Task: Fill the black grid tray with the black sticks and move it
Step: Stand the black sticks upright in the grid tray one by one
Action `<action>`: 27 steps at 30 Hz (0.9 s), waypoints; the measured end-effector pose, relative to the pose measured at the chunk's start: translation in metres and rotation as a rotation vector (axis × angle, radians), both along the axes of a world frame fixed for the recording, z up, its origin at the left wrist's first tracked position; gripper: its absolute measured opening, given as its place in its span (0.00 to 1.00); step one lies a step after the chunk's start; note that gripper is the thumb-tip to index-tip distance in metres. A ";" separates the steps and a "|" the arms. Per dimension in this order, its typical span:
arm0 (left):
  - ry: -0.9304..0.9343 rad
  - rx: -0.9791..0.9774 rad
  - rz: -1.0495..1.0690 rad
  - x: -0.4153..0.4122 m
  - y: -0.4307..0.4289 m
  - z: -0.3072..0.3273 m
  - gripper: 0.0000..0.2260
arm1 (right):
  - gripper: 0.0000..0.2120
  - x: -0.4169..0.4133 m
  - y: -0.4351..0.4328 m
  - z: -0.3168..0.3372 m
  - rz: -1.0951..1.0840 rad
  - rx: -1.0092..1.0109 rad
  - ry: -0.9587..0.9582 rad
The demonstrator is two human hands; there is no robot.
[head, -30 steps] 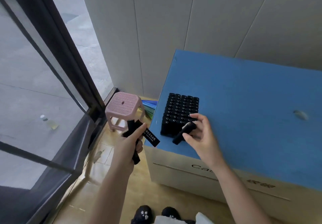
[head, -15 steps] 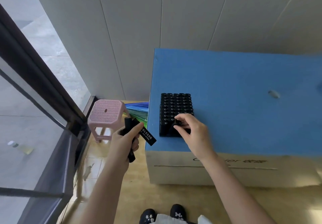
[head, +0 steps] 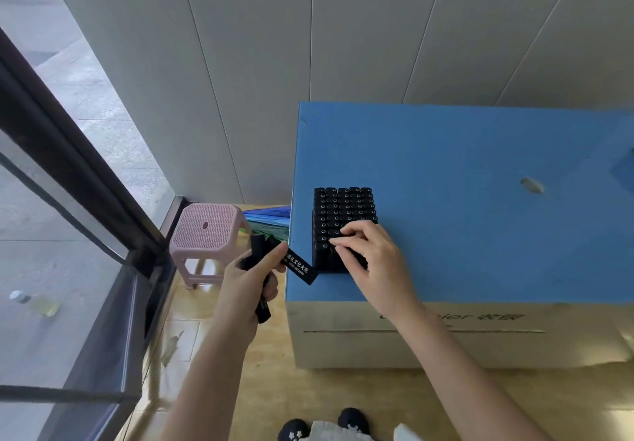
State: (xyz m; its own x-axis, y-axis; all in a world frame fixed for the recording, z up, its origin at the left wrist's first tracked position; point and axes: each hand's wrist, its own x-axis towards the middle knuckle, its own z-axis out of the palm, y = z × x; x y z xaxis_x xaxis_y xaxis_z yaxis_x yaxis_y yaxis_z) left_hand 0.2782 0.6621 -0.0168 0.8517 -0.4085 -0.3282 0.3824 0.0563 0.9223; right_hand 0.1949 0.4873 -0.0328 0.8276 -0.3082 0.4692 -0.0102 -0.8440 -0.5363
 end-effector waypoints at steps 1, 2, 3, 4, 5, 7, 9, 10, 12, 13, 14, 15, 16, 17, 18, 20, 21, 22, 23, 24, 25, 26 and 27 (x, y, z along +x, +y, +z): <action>0.006 -0.006 -0.018 -0.001 -0.001 0.001 0.15 | 0.09 -0.003 0.006 0.004 -0.008 0.143 -0.010; 0.007 -0.014 -0.039 -0.002 -0.002 0.002 0.16 | 0.11 -0.006 0.012 0.009 0.000 0.325 0.009; 0.001 -0.020 -0.062 -0.003 -0.004 0.004 0.15 | 0.12 -0.008 0.019 0.015 0.021 0.530 0.069; -0.010 -0.022 -0.084 -0.005 -0.005 0.005 0.14 | 0.14 -0.010 0.024 0.021 0.054 0.741 0.163; -0.023 -0.020 -0.106 -0.006 -0.007 0.006 0.12 | 0.16 -0.012 0.029 0.026 0.087 0.922 0.270; -0.041 -0.007 -0.154 -0.010 -0.012 0.006 0.10 | 0.18 -0.016 0.033 0.034 0.140 1.109 0.426; -0.044 0.004 -0.191 -0.013 -0.016 0.007 0.08 | 0.17 -0.019 0.033 0.036 0.165 1.159 0.460; -0.046 0.004 -0.201 -0.015 -0.017 0.007 0.07 | 0.16 -0.020 0.032 0.035 0.163 1.180 0.455; -0.054 0.002 -0.218 -0.017 -0.020 0.007 0.04 | 0.13 -0.022 0.029 0.031 0.152 1.206 0.448; -0.058 0.004 -0.228 -0.018 -0.021 0.007 0.04 | 0.11 -0.024 0.026 0.028 0.147 1.200 0.452; -0.061 0.006 -0.237 -0.019 -0.022 0.007 0.05 | 0.09 -0.026 0.024 0.027 0.143 1.187 0.458; -0.064 0.007 -0.246 -0.021 -0.022 0.007 0.06 | 0.07 -0.027 0.022 0.026 0.138 1.157 0.464; -0.068 0.009 -0.255 -0.022 -0.023 0.007 0.07 | 0.05 -0.029 0.020 0.025 0.134 1.111 0.467; -0.067 0.010 -0.264 -0.023 -0.024 0.007 0.06 | 0.05 -0.031 0.018 0.023 0.127 1.053 0.460; -0.057 0.009 -0.270 -0.023 -0.025 0.008 0.06 | 0.06 -0.032 0.016 0.022 0.108 0.994 0.436; 0.014 -0.008 -0.268 -0.021 -0.024 0.007 0.06 | 0.08 -0.035 0.009 0.021 0.032 0.887 0.340; 0.069 -0.024 -0.261 -0.019 -0.024 0.006 0.05 | 0.07 -0.036 0.005 0.020 -0.001 0.855 0.279; 0.123 -0.042 -0.253 -0.019 -0.023 0.005 0.05 | 0.06 -0.036 0.001 0.020 -0.022 0.836 0.219; 0.166 -0.056 -0.246 -0.018 -0.022 0.003 0.06 | 0.04 -0.036 -0.004 0.019 -0.039 0.801 0.176; 0.198 -0.067 -0.236 -0.018 -0.022 0.001 0.08 | 0.04 -0.035 -0.008 0.017 -0.057 0.730 0.152; 0.218 -0.071 -0.222 -0.019 -0.022 0.000 0.09 | 0.04 -0.033 -0.012 0.015 -0.073 0.631 0.143; 0.229 -0.072 -0.208 -0.020 -0.022 -0.002 0.09 | 0.04 -0.031 -0.015 0.012 -0.079 0.533 0.141; 0.235 -0.074 -0.196 -0.021 -0.021 -0.002 0.10 | 0.05 -0.029 -0.017 0.010 -0.078 0.450 0.134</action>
